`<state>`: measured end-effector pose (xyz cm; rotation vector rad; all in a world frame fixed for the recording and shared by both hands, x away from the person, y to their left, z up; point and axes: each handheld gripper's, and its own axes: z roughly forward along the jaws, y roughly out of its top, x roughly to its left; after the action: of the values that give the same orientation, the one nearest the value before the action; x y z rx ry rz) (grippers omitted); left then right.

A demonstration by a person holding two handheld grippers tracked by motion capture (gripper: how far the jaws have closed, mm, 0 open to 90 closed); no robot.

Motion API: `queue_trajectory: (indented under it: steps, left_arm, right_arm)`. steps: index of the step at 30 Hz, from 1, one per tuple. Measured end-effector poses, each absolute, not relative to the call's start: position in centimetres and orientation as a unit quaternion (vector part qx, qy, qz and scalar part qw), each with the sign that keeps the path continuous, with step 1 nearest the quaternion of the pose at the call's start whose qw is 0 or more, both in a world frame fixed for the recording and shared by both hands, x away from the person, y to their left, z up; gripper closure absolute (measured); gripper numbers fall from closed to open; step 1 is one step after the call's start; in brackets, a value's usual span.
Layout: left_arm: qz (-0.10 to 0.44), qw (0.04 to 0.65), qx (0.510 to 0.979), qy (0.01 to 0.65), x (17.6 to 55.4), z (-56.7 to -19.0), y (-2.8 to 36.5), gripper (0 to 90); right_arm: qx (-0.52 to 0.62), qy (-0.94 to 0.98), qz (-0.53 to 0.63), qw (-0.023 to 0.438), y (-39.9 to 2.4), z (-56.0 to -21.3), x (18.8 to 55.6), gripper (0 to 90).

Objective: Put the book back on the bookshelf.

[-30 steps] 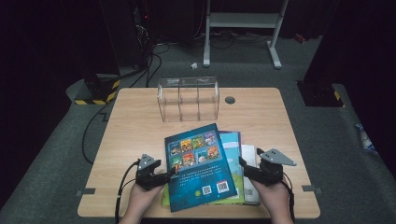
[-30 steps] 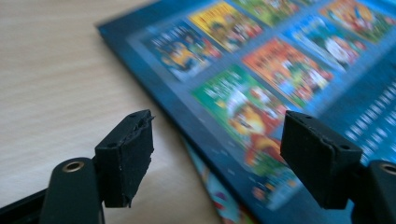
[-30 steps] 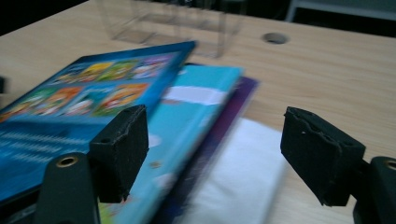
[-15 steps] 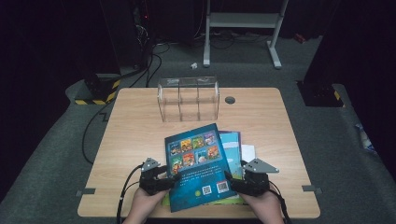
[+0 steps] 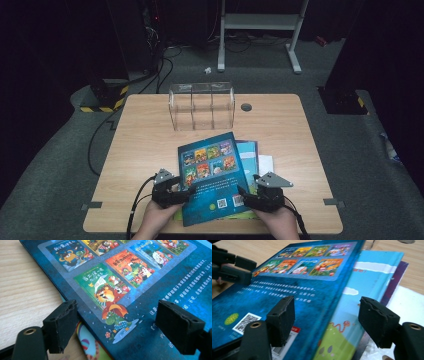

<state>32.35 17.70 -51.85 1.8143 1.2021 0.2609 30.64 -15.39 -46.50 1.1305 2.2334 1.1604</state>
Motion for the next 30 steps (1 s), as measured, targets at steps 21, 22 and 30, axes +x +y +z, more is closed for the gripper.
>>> queue_trajectory:
  steps: [21, 22, 30]
  left_arm:
    - [0.108, 0.468, 0.755, 0.446, 34.4, -50.7, 13.8, 24.7]
    - [0.108, 0.470, 0.754, 0.446, 34.4, -50.7, 13.6, 24.7]
    - [0.104, 0.465, 0.754, 0.452, 34.0, -50.5, 13.8, 27.6]
  right_arm:
    - [0.430, 0.777, 0.420, 0.186, -18.1, -46.3, 27.7, 40.7]
    - [0.436, 0.775, 0.420, 0.184, -18.2, -46.2, 27.6, 40.9]
    - [0.443, 0.771, 0.422, 0.176, -18.8, -46.0, 28.4, 35.9]
